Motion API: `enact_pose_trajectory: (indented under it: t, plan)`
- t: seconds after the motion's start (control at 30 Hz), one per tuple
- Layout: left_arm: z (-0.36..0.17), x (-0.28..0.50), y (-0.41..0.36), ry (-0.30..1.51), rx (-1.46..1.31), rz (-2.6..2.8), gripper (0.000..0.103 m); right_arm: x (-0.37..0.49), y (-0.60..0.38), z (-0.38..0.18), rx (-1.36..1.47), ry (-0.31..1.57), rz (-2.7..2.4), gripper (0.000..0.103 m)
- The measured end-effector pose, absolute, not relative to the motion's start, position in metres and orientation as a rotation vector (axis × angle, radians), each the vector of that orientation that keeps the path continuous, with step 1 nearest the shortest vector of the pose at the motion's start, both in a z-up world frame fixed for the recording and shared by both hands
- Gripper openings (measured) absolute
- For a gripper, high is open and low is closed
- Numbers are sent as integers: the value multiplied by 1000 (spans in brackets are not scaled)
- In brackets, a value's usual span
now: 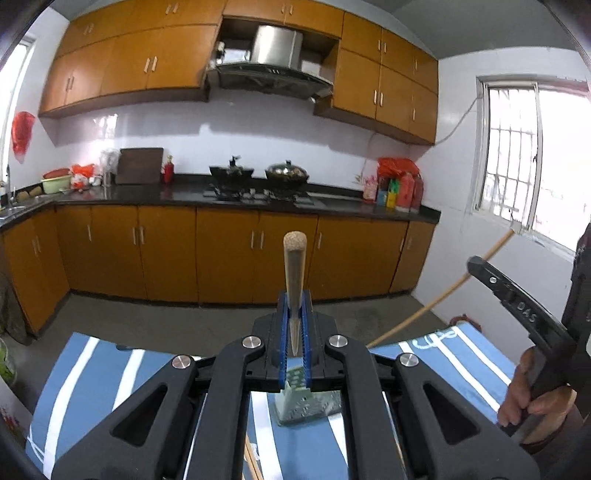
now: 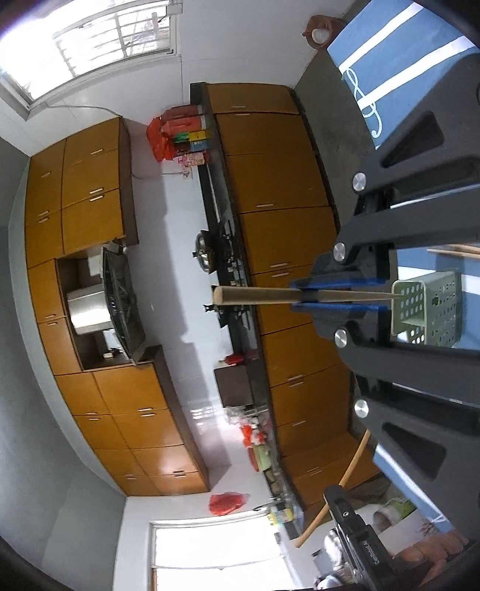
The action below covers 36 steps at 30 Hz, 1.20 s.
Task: Organize utensils
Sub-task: 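Lower the right tool's chopstick into the holder and open it while the left tool releases its chopstick, then move both open tools back down to the chopsticks on the cloth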
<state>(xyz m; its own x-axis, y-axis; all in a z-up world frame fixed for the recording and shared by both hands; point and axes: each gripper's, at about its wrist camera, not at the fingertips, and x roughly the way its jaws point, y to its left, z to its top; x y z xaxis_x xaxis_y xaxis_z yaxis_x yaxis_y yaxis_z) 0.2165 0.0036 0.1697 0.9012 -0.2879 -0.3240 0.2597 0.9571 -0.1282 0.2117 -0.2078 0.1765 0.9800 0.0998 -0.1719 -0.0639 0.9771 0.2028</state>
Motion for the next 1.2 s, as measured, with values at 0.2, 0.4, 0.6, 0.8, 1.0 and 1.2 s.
enact_pose_trajectory:
  t: [0.2, 0.4, 0.6, 0.8, 1.0, 1.2]
  plan:
    - [151, 231, -7, 414, -69, -301, 7, 233, -204, 151, 207, 266, 78, 8]
    - [133, 241, -10, 480, -66, -309, 7, 243, -198, 135, 200, 313, 86, 8]
    - [117, 251, -12, 530, -75, -301, 7, 248, -193, 122, 189, 345, 91, 8]
    - [110, 254, -11, 554, -87, -293, 7, 247, -196, 117, 201, 357, 85, 15]
    - [119, 249, -8, 527, -100, -279, 37, 234, -201, 122, 202, 328, 83, 32]
    - [127, 238, 4, 490, -128, -256, 38, 211, -221, 124, 232, 307, 57, 36]
